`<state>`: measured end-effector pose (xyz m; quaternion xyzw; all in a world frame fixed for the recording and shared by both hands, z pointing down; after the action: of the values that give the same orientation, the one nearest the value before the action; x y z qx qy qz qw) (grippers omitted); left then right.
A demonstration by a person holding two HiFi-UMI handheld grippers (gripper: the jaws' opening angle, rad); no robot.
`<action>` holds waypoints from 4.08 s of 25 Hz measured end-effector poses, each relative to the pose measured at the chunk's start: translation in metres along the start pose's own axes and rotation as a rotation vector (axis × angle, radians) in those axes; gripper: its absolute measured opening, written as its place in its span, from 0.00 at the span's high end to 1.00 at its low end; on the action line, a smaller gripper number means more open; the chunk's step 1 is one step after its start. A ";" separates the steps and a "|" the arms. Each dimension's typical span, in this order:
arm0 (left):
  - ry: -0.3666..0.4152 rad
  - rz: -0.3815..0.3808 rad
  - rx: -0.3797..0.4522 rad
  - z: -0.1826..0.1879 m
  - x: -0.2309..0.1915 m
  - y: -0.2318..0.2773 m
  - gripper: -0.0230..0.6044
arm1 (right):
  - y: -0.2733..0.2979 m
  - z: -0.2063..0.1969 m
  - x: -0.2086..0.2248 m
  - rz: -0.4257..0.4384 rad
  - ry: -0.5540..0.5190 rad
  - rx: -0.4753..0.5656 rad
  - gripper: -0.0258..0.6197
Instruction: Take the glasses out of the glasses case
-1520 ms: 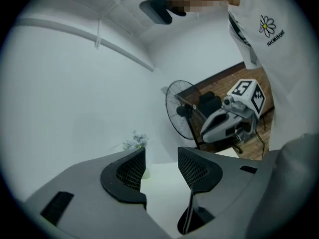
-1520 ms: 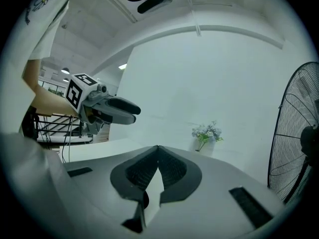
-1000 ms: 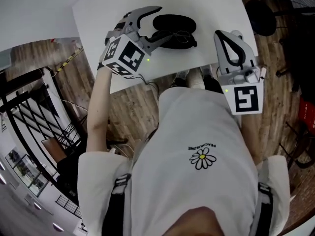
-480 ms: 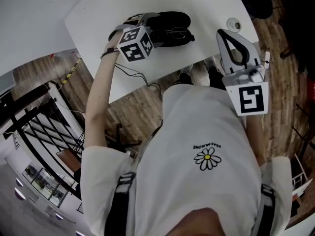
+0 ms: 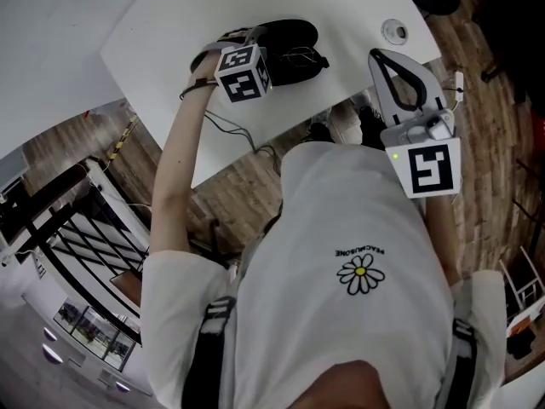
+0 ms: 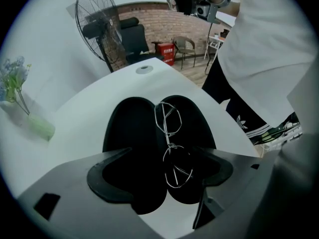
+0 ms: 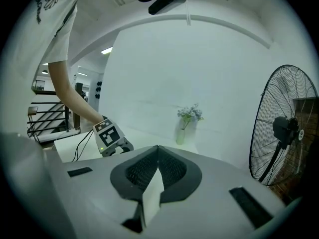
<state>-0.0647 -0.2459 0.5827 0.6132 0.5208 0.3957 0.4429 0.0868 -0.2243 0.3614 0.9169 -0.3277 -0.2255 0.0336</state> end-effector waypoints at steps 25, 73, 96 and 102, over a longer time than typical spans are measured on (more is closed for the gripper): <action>-0.162 0.121 0.028 0.007 -0.013 -0.028 0.89 | -0.008 -0.008 -0.021 0.123 -0.193 -0.081 0.95; -0.526 0.821 0.800 0.109 -0.127 -0.309 0.90 | 0.064 0.088 0.038 0.031 -0.405 0.181 0.95; -0.882 1.403 1.310 0.052 -0.008 -0.409 0.90 | 0.067 0.156 0.033 -0.096 -0.149 0.474 0.95; -0.901 1.488 1.316 0.036 0.013 -0.401 0.90 | 0.062 0.159 0.029 -0.092 -0.102 0.498 0.95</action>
<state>-0.1442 -0.2120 0.1888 0.9803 -0.0808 -0.0527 -0.1722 0.0012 -0.2770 0.2207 0.8982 -0.3324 -0.1850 -0.2203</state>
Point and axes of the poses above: the fingertips, and each gripper's own axes: y forward along the fingers, x to its right, z out of its top, the point moved 1 cm from there along -y, backward along the fingers, and after that the axes turned 14 degrees about -y, right-handed, at the moved point
